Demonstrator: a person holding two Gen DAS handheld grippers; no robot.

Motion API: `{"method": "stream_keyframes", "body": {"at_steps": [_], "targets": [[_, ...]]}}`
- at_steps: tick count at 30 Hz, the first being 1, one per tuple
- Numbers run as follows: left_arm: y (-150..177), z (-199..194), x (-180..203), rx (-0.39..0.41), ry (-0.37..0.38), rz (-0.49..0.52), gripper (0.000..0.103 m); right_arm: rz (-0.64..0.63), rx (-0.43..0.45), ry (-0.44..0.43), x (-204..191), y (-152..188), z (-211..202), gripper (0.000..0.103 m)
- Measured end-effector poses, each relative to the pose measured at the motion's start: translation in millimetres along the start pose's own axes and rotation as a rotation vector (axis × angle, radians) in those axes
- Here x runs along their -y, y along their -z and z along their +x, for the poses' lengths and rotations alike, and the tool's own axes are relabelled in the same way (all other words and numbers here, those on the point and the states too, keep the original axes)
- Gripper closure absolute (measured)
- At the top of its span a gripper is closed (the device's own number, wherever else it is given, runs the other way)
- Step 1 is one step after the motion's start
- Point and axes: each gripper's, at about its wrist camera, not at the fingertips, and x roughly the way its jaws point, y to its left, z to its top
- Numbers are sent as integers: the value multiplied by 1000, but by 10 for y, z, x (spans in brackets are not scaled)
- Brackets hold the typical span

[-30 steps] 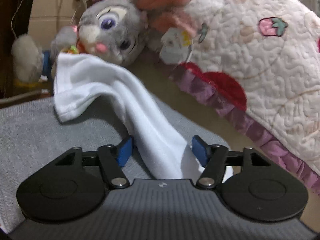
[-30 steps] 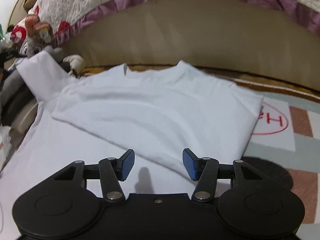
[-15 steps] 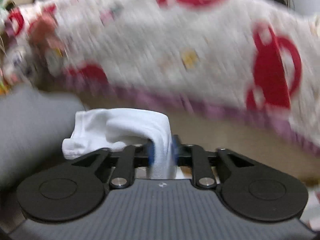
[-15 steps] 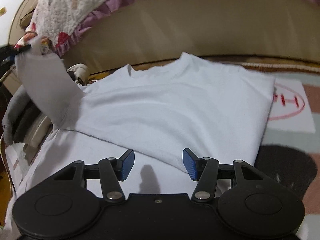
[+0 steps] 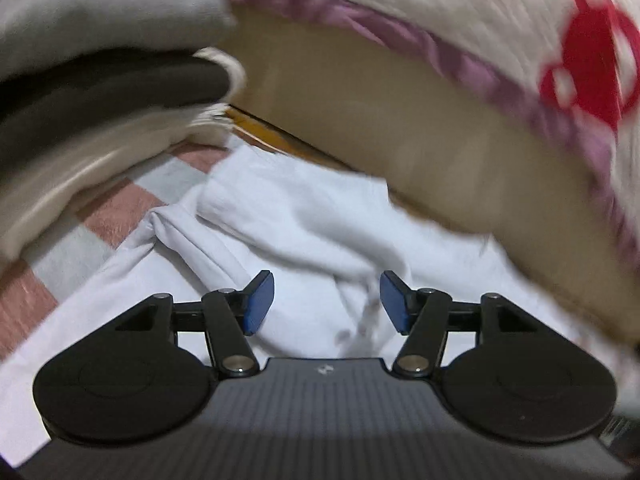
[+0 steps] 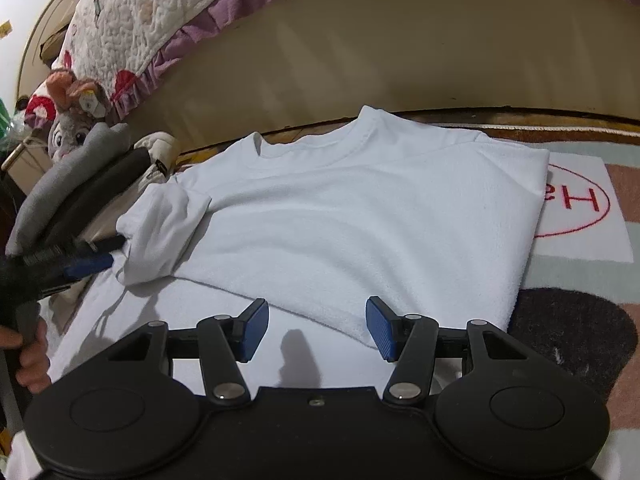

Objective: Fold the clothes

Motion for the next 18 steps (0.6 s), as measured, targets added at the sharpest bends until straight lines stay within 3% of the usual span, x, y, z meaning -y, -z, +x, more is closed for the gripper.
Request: {"method": "stream_keyframes", "body": {"at_steps": [3, 4, 7, 9, 11, 13, 15, 18], "targets": [[-191, 131, -173, 3, 26, -149, 45, -34, -2, 9, -37, 10, 12, 43], [-272, 211, -189, 1, 10, -162, 40, -48, -3, 13, -51, 14, 17, 43], [-409, 611, -146, -139, -147, -86, 35, -45, -6, 12, -51, 13, 20, 41], [-380, 732, -141, -114, -211, -51, 35, -35, -7, 9, -43, 11, 21, 41], [-363, 789, -97, -74, -242, 3, 42, -16, -10, -1, -18, 4, 16, 40], [-351, 770, -4, -35, -256, 91, 99, -9, -8, -12, 6, 8, 14, 40], [-343, 618, 102, 7, -214, 142, 99, -14, -7, -16, 6, 12, 20, 40], [-328, 218, 284, 98, -77, 169, 99, -25, -3, -22, 1, 16, 33, 38]]}}
